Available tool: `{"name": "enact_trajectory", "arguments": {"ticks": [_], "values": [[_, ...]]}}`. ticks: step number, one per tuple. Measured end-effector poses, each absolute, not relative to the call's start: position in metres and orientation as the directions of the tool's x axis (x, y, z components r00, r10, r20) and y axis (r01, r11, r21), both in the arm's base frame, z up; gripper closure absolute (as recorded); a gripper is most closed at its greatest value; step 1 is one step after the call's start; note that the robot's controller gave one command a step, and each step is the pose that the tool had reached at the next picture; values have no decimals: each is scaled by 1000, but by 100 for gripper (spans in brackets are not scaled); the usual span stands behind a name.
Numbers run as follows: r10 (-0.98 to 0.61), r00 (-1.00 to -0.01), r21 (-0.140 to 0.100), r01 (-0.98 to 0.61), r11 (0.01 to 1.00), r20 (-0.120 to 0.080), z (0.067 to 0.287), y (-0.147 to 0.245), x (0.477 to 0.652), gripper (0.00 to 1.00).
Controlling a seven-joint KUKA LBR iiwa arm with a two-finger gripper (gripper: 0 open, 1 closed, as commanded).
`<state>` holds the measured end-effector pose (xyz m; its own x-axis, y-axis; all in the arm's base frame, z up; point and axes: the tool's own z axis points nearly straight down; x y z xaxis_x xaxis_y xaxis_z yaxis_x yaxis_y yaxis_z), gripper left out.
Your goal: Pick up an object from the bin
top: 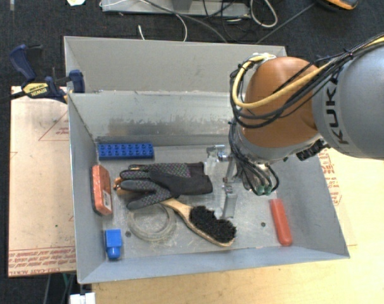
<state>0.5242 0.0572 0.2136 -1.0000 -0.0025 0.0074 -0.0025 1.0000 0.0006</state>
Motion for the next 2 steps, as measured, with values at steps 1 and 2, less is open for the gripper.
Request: {"name": "enact_trajectory", "arguments": {"ticks": [1, 2], "values": [[0, -1000, 1, 0, 1000, 0, 218, 57, 526, 0], [17, -1000, 3, 17, 1000, -2, 163, 93, 506, 0]]}}
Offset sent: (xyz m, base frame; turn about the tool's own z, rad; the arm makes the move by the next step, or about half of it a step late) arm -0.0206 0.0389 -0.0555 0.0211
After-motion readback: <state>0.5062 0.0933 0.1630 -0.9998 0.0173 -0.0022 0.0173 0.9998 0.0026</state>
